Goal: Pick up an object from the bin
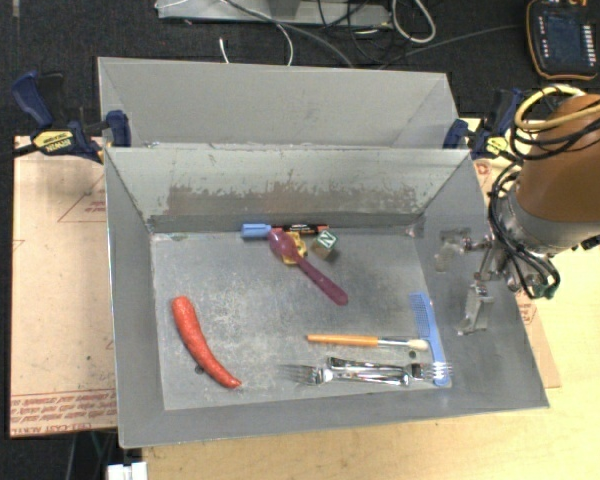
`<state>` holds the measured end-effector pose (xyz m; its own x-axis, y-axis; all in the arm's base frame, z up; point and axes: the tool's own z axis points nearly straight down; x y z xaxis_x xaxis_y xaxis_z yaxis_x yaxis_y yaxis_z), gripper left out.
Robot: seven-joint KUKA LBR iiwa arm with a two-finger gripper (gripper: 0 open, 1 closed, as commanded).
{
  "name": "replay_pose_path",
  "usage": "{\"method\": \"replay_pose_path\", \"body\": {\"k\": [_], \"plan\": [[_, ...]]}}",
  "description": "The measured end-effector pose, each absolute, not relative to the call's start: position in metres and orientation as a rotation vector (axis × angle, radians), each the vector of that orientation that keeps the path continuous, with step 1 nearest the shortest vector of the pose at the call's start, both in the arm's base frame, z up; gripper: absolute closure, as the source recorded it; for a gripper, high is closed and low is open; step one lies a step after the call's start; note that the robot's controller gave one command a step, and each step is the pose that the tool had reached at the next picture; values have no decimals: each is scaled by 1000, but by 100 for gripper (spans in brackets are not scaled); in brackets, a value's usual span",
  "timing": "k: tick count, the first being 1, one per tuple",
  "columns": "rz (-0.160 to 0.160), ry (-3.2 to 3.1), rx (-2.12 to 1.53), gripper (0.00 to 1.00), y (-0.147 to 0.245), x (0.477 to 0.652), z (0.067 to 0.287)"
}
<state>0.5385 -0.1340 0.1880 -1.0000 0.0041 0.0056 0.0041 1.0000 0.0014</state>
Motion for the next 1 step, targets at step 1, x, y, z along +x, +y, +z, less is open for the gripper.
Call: {"method": "replay_pose_path", "body": {"k": [1], "plan": [[0,-3143,1,0,-133,540,193]]}}
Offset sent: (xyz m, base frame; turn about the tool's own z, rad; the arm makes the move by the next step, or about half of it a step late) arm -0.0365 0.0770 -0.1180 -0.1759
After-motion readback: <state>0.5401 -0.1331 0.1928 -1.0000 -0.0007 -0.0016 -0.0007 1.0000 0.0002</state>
